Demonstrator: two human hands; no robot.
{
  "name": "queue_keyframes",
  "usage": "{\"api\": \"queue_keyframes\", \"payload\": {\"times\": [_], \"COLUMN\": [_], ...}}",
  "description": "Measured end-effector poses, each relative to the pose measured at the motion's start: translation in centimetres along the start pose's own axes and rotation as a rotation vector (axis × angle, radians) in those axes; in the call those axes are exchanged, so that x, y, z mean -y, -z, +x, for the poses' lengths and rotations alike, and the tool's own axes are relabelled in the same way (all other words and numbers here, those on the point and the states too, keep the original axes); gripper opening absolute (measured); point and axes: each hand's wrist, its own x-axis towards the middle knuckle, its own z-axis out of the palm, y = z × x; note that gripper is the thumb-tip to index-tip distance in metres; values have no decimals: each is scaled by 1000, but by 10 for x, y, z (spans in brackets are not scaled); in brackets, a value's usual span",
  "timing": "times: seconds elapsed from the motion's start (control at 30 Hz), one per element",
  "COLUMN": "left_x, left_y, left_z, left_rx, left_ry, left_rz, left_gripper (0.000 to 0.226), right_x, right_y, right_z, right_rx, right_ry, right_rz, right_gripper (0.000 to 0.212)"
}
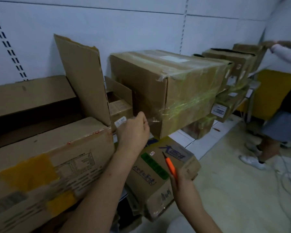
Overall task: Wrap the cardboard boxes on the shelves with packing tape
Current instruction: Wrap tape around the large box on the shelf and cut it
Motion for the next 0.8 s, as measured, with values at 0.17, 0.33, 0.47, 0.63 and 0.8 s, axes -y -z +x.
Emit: {"api": "queue_keyframes", "payload": {"times": [0.17, 0.33, 0.47, 0.63, 0.8], "left_x": [2, 3, -4, -5, -10], "left_y": [-2, -9, -2, 2, 3], "left_z": [-9, -31, -43, -45, -42], "left_rx": [-60, -88, -85, -101, -75], "left_ry": [165, 249, 272, 256, 203], "left_rz": [-223, -529, -734, -806, -828], "left_gripper": [11, 9, 10, 19, 20], "right_x": [36, 95, 123, 131, 120], "right_y": [27, 67, 71, 72, 87], "right_z": [9, 62, 115, 134, 101], "right_rx": [-351, -607, -727, -797, -445], "right_ry": [70, 144, 88, -43, 100], "right_rz": [20, 176, 246, 279, 705], "right_gripper": [27, 23, 30, 39, 44]}}
